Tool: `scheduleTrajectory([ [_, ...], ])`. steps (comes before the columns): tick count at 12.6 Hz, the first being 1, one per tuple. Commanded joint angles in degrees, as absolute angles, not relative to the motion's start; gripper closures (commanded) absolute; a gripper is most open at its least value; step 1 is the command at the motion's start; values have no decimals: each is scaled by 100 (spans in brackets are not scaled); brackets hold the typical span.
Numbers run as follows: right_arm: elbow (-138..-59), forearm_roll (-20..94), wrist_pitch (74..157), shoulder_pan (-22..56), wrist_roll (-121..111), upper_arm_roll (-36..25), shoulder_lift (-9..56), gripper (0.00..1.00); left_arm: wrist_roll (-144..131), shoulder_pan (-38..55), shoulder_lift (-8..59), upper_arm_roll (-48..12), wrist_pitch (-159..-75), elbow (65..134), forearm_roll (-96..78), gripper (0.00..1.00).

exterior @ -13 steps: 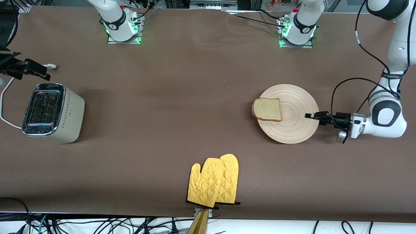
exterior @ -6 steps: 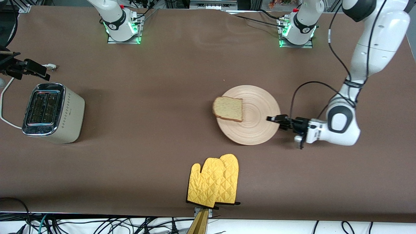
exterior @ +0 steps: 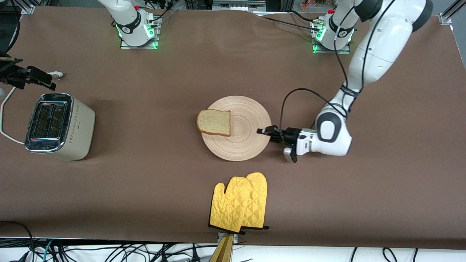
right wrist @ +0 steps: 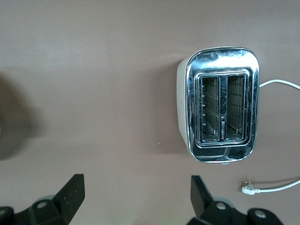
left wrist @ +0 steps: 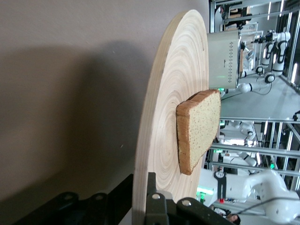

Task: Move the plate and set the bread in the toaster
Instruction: 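Keep pushing the plate with the left gripper to the table middle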

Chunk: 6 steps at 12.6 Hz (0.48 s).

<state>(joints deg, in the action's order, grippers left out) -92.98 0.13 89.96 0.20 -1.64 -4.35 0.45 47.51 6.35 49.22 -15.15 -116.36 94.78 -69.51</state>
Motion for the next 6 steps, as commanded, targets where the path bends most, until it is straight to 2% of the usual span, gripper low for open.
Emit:
scheduleTrajectory([
  [1, -9220, 0, 8930, -9, -176, -439, 70, 0, 4729, 1123, 4983, -1354, -11908, 9483, -7714, 100],
  [6, -9220, -35, 8903, 26, -123, -448, 97, 0, 4790, 1547, 5115, -1345, -12437, 9431, -8139, 100],
])
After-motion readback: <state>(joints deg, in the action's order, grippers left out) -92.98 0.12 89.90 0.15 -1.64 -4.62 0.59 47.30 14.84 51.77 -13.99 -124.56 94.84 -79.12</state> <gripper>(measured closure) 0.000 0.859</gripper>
